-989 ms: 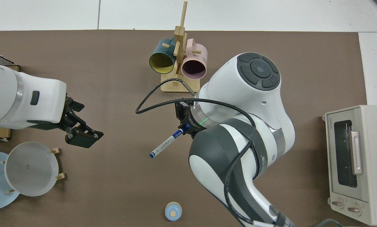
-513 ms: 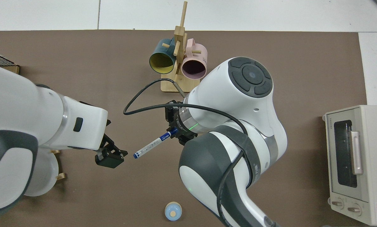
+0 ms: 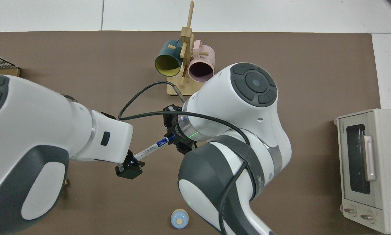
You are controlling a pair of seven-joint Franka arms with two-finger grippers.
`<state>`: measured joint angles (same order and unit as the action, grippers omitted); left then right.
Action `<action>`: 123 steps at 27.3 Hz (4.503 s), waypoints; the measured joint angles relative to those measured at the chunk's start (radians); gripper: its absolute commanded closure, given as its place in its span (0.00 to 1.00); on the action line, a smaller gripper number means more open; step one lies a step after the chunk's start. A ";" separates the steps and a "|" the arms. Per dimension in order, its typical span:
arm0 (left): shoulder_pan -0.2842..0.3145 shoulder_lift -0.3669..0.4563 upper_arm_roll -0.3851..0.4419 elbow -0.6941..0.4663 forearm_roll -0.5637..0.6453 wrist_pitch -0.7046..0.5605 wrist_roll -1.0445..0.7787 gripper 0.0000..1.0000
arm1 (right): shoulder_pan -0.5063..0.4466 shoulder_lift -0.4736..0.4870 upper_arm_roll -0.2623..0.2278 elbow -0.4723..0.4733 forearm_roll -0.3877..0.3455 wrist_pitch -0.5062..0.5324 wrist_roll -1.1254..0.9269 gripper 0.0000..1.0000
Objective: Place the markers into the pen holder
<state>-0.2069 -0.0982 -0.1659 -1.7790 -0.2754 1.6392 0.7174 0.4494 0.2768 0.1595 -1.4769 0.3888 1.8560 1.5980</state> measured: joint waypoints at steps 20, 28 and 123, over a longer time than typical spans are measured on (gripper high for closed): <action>-0.013 -0.006 -0.017 -0.025 -0.002 0.012 -0.044 0.79 | 0.000 0.007 -0.001 0.001 0.009 0.017 0.026 1.00; -0.012 -0.006 -0.010 -0.028 0.000 0.017 -0.051 1.00 | 0.000 0.007 0.000 0.001 0.018 0.015 0.037 0.83; 0.485 0.088 0.033 0.064 1.148 0.332 0.824 1.00 | -0.431 -0.294 -0.025 -0.110 -0.373 -0.300 -1.438 0.00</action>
<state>0.2779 -0.0107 -0.1330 -1.7145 0.8725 1.9712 1.5415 0.0181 -0.0168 0.1340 -1.5868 0.0155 1.5561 0.1604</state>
